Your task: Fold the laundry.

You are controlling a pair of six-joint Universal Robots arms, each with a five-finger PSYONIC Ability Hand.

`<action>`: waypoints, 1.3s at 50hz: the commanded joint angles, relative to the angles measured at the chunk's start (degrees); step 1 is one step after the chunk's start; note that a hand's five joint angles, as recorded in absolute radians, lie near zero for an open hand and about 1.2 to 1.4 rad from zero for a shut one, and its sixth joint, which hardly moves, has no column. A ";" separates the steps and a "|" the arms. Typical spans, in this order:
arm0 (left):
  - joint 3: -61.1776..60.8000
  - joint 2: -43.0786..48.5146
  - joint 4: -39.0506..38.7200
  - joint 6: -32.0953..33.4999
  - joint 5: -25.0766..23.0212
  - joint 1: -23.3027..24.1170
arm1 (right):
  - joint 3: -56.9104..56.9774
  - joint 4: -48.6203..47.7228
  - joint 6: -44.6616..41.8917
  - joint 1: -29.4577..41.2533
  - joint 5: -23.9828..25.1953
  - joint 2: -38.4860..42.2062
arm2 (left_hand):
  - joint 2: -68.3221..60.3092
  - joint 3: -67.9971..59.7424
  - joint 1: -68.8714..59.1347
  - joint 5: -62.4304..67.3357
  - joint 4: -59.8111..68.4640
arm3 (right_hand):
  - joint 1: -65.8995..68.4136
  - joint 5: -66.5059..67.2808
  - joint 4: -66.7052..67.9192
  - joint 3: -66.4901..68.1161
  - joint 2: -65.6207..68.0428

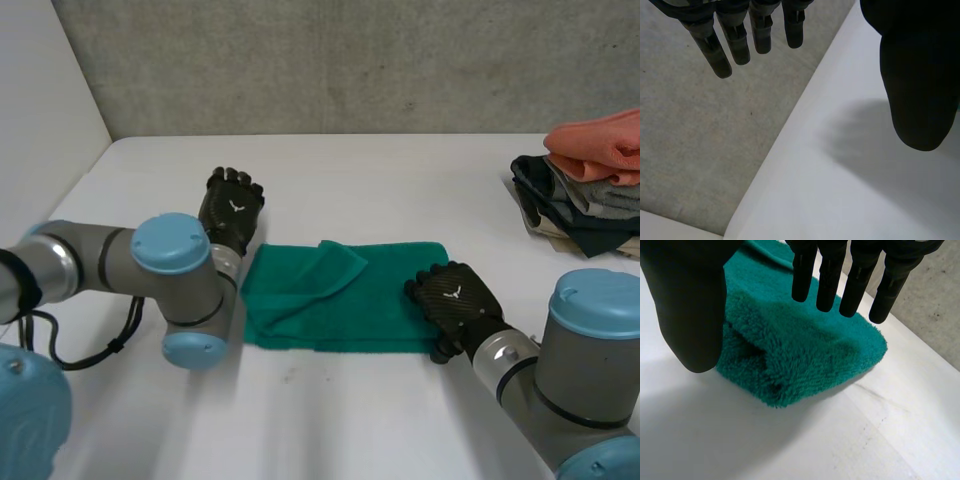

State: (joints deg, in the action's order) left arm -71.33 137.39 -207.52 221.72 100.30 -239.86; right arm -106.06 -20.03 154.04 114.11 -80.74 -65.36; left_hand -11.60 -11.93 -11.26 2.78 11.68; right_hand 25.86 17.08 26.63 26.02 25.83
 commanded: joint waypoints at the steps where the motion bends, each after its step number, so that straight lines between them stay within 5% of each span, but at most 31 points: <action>1: -7.84 -9.49 0.53 -13.47 -7.90 6.05 | 0.41 -0.09 -0.14 0.41 -1.26 0.05 | -1.81 -1.48 -2.15 0.63 1.73 | 6.09 4.87 5.32 5.94 6.12; 7: -8.47 -10.39 1.68 -21.85 -12.31 10.46 | 0.50 -0.09 -0.14 -0.12 -2.14 0.05 | -1.98 -1.64 -2.32 0.80 1.90 | 6.09 4.87 5.32 5.94 6.12; 15: -1.62 -1.16 3.00 -20.54 -12.23 10.90 | 0.59 -0.79 -0.58 0.32 -3.81 0.58 | -3.15 -2.82 -3.49 1.97 3.07 | 10.10 8.88 9.33 9.95 10.13; 27: 2.96 1.84 1.59 -8.24 -1.26 3.17 | 0.32 -2.20 -1.11 -0.03 -4.69 0.84 | -5.34 -5.01 -5.68 4.16 5.26 | 25.92 24.71 25.16 25.77 25.96; 33: -0.11 -0.97 0.71 -6.82 1.22 1.94 | 0.32 -2.38 -2.33 0.15 -4.69 0.84 | -2.49 -2.15 -2.82 1.31 2.40 | 32.14 30.92 31.37 31.99 32.18; 37: -5.56 -6.77 0.80 -7.09 0.87 2.02 | 0.15 -2.29 -4.44 -0.03 -4.69 0.84 | -2.32 -1.98 -2.66 1.14 2.23 | 49.76 48.55 49.00 49.61 49.80; 50: -21.03 -25.05 0.97 -13.94 0.08 2.46 | 2.86 -3.52 -32.11 -1.70 -9.61 -2.67 | -0.30 0.04 -0.64 -0.88 0.22 | 54.14 52.92 53.37 53.98 54.17; 56: -22.62 -27.00 0.97 -14.56 0.16 2.20 | 8.49 -9.84 -40.57 9.01 -0.40 -1.53 | 0.21 0.54 -0.13 -1.39 -0.29 | 54.14 52.92 53.37 53.98 54.17; 61: -22.80 -26.91 0.97 -14.65 0.43 1.94 | 9.29 -12.57 -41.71 17.54 15.85 7.33 | 0.37 0.71 0.04 -1.55 -0.46 | 54.14 52.92 53.37 53.98 54.17; 64: -22.80 -26.64 0.97 -14.91 0.51 1.94 | 9.37 -12.66 -41.45 18.60 18.07 9.10 | 0.37 0.71 0.04 -1.55 -0.46 | 50.53 49.32 49.77 50.38 50.57; 65: -22.80 -26.56 0.97 -15.17 0.51 1.94 | 9.46 -12.57 -41.27 18.60 17.64 9.19 | 0.38 0.71 0.04 -1.55 -0.46 | 38.50 37.29 37.74 38.35 38.54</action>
State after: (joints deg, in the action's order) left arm -94.26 110.22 -206.54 206.95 100.63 -237.85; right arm -96.77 -32.15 112.23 129.12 -70.18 -61.05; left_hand -12.71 -13.13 -13.30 2.78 12.59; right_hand 62.21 57.06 68.39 67.85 67.11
